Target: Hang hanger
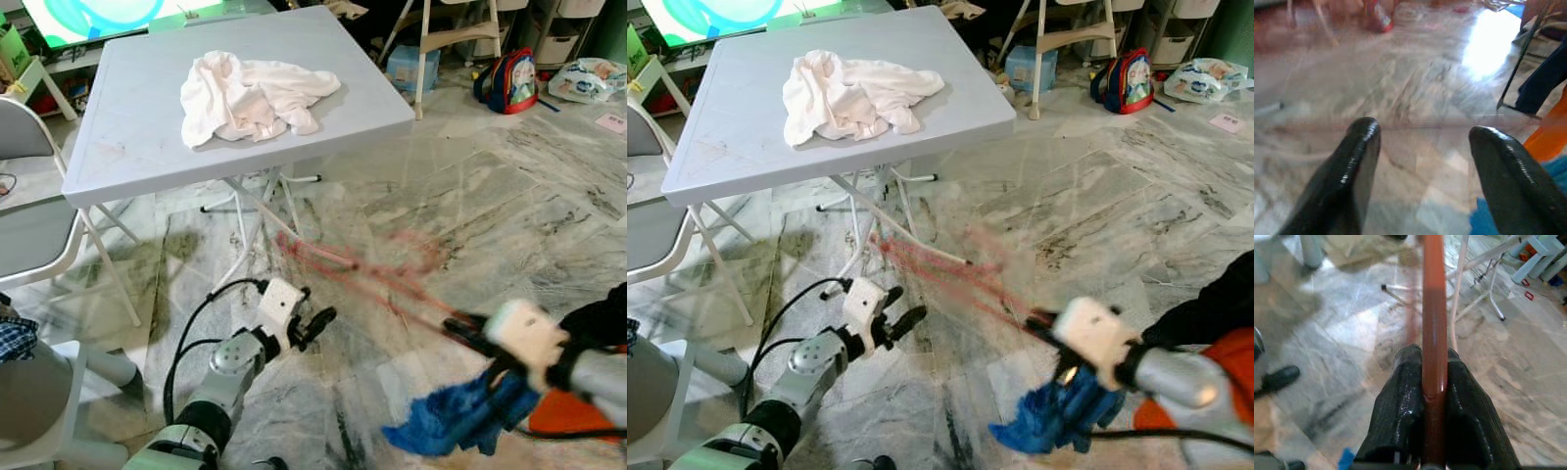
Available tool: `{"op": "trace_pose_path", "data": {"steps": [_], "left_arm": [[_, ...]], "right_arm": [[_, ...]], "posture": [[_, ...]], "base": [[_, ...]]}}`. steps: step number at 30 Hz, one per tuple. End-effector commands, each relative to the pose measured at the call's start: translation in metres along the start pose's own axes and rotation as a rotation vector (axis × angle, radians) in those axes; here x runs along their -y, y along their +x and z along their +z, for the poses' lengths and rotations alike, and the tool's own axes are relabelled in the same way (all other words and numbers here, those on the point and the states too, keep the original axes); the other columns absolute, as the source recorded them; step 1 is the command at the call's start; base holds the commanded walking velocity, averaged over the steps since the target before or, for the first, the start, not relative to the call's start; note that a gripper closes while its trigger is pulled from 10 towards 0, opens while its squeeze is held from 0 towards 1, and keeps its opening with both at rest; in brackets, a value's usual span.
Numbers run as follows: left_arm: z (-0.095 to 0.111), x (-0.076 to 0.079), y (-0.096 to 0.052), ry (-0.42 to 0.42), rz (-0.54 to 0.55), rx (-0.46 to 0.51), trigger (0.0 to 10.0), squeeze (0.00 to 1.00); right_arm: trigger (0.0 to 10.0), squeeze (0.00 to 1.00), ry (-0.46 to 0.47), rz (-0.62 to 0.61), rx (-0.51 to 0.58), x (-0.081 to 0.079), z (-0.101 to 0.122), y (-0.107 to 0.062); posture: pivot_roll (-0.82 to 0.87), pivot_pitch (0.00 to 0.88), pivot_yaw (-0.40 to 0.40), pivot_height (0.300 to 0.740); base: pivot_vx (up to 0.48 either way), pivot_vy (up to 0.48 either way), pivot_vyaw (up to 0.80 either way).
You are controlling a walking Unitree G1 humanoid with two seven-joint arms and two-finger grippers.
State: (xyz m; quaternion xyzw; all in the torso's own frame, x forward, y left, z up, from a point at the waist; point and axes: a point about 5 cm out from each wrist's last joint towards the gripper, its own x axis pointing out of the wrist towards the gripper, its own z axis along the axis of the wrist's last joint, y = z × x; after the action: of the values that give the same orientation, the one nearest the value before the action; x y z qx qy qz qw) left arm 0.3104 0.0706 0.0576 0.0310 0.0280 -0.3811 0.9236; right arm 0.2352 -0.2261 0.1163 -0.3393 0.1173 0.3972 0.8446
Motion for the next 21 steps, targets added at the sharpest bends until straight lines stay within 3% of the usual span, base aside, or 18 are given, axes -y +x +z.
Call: {"op": "trace_pose_path", "data": {"steps": [1,4,7,10,17,21], "left_arm": [[0.008,0.0,-0.001,0.077,-0.065,0.035,10.0,1.0],[0.009,0.002,-0.001,0.107,-0.099,0.04,10.0,1.0],[0.009,0.011,-0.005,0.19,-0.24,0.035,10.0,1.0],[0.007,0.015,-0.007,0.216,-0.286,0.025,10.0,1.0],[-0.015,0.025,-0.016,0.221,-0.382,-0.1,10.0,1.0],[-0.019,0.029,-0.017,0.202,-0.388,-0.109,10.0,1.0]], "right_arm": [[10.0,0.0,-0.057,0.005,-0.021,0.004,0.0,-0.001],[10.0,0.0,-0.074,0.005,-0.042,0.007,-0.003,-0.003],[10.0,0.0,-0.137,0.007,-0.094,0.017,-0.008,-0.005],[10.0,0.0,-0.149,0.004,-0.099,0.021,-0.008,-0.005],[10.0,0.0,-0.219,-0.012,-0.135,0.038,-0.007,0.004],[10.0,0.0,-0.247,-0.019,-0.13,0.044,-0.004,0.011]], "posture": [[-0.19,0.124,0.094,0.74],[-0.19,0.126,0.093,0.74],[-0.19,0.129,0.091,0.74],[-0.19,0.128,0.09,0.74],[-0.19,0.131,0.086,0.74],[-0.18,0.131,0.083,0.74]], "base": [[0.0,0.0,0.0],[0.0,0.0,0.0],[0.0,0.0,0.0],[0.0,0.0,0.0],[0.0,0.0,0.0],[0.0,0.0,0.0]]}}
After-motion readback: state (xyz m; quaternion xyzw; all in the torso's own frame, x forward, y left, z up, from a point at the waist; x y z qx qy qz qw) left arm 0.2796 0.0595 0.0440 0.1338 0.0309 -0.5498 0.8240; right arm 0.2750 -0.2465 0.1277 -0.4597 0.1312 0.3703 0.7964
